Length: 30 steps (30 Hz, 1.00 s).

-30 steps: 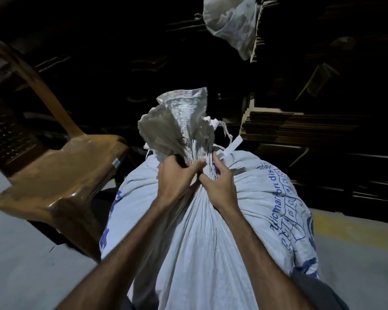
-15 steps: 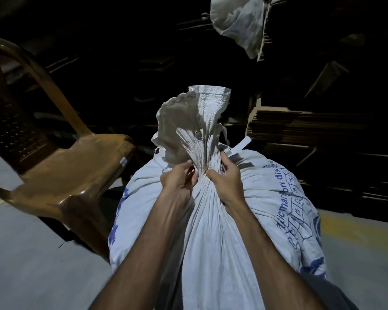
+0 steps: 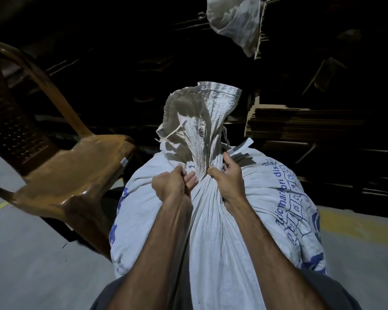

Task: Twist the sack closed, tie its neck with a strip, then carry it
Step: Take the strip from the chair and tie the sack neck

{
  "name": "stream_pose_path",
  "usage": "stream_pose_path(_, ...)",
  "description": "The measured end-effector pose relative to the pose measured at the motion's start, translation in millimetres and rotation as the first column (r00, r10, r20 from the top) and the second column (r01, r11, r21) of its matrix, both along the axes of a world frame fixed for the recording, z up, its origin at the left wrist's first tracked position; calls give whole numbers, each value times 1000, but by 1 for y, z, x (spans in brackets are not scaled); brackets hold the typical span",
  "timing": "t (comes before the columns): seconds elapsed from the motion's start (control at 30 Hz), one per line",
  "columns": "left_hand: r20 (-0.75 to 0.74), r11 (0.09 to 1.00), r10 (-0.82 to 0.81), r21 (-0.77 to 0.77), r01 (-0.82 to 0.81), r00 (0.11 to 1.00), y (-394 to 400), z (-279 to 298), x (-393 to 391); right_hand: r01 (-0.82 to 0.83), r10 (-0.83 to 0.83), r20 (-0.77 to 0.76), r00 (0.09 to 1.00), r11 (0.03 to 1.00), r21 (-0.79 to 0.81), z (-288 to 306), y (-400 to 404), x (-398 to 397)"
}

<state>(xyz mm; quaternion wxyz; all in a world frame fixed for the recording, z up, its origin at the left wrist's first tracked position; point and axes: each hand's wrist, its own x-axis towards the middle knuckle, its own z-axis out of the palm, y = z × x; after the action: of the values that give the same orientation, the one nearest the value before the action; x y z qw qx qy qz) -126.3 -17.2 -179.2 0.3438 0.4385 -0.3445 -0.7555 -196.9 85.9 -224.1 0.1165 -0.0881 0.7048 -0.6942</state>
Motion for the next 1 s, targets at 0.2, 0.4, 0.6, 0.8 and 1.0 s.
stream_pose_path(0.2, 92, 809, -32, -582, 80, 995, 20, -5, 22, 5, -8, 54, 998, 999, 50, 0, -1, -2)
stream_pose_path(0.4, 268, -250, -157, -942, 224, 951, 15, -7, 40, 15, 3, 151, 988, 993, -121, 5, 0, 1)
stream_pose_path(0.6, 483, -676, -226, -703, 222, 846, -17, -12, 41, -60, 65, 207, 976, 998, -33, 8, 4, -12)
stream_pose_path(0.8, 561, -671, -305, -700, 245, 769, -17, 20, 8, -90, 91, 141, 986, 996, -12, 9, 0, -11)
stream_pose_path(1.0, 701, -791, -212, -532, 302, 681, -18, 39, -36, -106, 99, 93, 991, 992, 71, -25, -7, -22)
